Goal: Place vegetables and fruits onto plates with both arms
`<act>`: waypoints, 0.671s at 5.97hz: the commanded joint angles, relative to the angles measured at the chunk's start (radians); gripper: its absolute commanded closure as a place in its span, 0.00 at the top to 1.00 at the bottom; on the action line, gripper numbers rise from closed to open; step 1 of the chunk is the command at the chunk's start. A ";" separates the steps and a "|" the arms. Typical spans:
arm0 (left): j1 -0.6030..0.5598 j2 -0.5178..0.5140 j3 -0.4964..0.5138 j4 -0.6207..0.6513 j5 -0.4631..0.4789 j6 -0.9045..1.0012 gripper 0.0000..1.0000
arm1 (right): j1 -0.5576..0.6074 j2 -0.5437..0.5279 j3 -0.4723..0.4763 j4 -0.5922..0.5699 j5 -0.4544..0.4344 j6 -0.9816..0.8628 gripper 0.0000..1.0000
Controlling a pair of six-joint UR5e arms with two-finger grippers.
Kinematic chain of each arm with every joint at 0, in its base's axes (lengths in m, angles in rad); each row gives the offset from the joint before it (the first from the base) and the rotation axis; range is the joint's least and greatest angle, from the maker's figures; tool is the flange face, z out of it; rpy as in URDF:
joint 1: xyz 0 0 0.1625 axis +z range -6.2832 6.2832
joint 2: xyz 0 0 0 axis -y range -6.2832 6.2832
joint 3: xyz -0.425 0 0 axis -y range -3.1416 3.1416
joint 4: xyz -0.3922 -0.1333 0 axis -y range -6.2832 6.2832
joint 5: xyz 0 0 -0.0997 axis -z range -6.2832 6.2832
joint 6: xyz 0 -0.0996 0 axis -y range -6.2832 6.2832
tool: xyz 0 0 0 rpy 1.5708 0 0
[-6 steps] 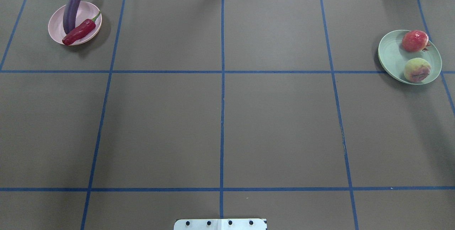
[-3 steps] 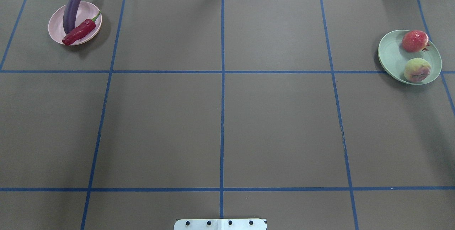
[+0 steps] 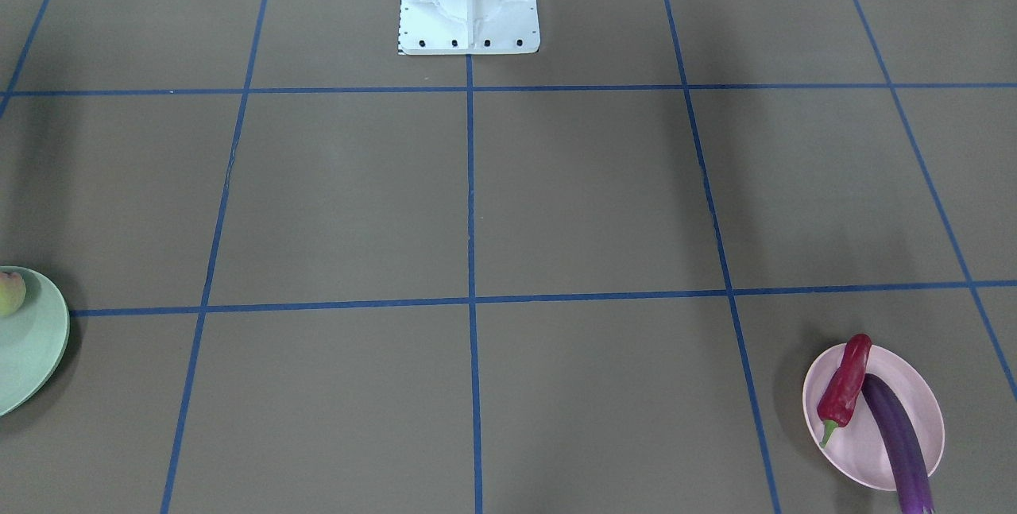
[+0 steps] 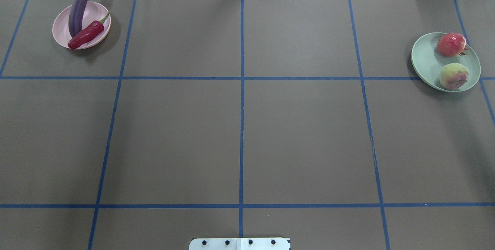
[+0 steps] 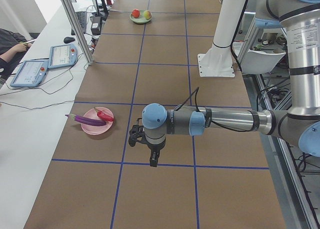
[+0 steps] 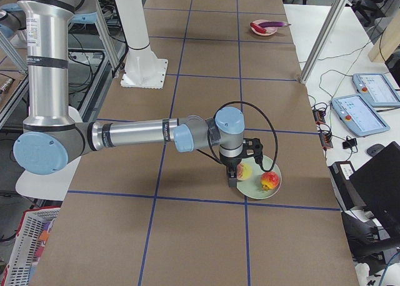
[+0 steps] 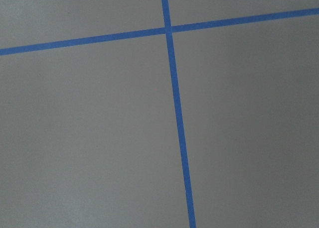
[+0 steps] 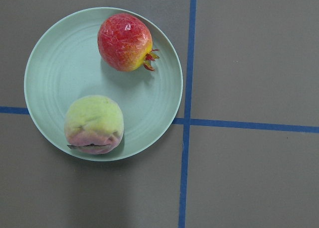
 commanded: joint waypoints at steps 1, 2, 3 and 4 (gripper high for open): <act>0.001 0.000 -0.001 0.000 0.000 0.000 1.00 | -0.007 0.000 -0.003 0.002 0.005 -0.005 1.00; 0.001 0.002 0.001 0.000 0.000 0.000 1.00 | -0.017 0.001 -0.003 0.002 0.004 -0.005 1.00; 0.001 0.002 0.001 0.000 0.000 0.000 1.00 | -0.031 0.003 -0.003 0.002 0.004 0.001 1.00; 0.003 0.002 -0.002 0.000 0.000 0.000 1.00 | -0.039 0.003 -0.003 0.002 0.004 0.009 1.00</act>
